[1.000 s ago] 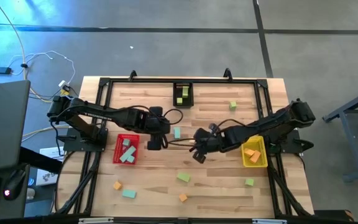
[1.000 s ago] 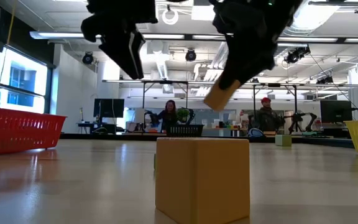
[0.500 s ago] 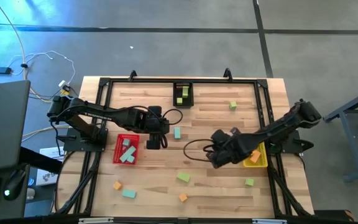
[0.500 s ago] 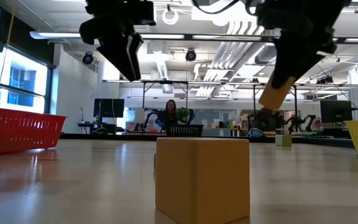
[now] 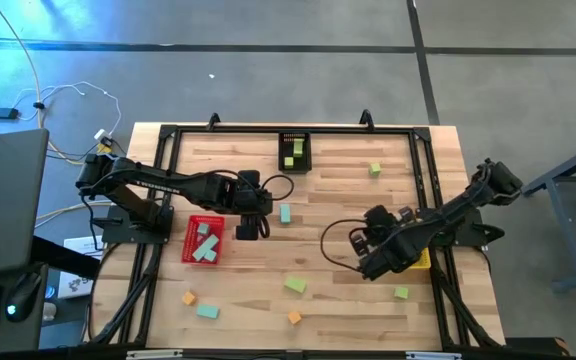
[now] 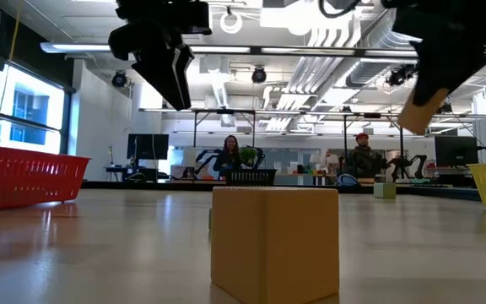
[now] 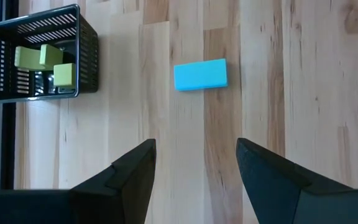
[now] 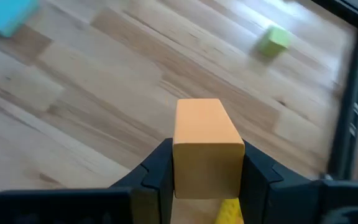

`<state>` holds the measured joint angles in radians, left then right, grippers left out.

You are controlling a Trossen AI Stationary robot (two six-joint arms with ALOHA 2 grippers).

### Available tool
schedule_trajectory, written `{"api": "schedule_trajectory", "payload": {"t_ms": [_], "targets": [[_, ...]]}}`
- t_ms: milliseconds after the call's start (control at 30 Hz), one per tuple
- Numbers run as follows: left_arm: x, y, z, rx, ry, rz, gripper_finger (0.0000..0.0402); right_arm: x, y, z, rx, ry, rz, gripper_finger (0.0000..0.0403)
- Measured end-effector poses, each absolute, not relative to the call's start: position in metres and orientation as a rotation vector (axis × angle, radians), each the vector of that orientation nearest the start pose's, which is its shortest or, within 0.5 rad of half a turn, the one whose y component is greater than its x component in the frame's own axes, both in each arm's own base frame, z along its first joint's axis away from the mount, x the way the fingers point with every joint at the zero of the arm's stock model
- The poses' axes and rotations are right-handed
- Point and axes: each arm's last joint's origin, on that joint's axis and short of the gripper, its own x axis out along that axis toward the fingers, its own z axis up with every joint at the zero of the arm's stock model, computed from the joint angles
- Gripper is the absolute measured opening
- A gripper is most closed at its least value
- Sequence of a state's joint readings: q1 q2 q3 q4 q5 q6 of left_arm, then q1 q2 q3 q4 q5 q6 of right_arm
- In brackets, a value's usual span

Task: Sort & place blocks by color
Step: Put the yellow block into the yellow bin

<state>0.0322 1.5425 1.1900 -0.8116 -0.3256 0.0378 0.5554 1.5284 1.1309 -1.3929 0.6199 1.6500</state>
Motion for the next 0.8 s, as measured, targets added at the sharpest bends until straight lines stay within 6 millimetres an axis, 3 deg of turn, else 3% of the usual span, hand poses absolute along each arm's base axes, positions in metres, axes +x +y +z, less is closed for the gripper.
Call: {"api": "schedule_trajectory", "payload": {"t_ms": [800], "targets": [[0.3, 0.019, 0.252, 0.195, 1.162, 0.298, 0.0207, 0.165, 0.15, 0.239, 0.568, 0.918, -1.256, 0.0107]]}}
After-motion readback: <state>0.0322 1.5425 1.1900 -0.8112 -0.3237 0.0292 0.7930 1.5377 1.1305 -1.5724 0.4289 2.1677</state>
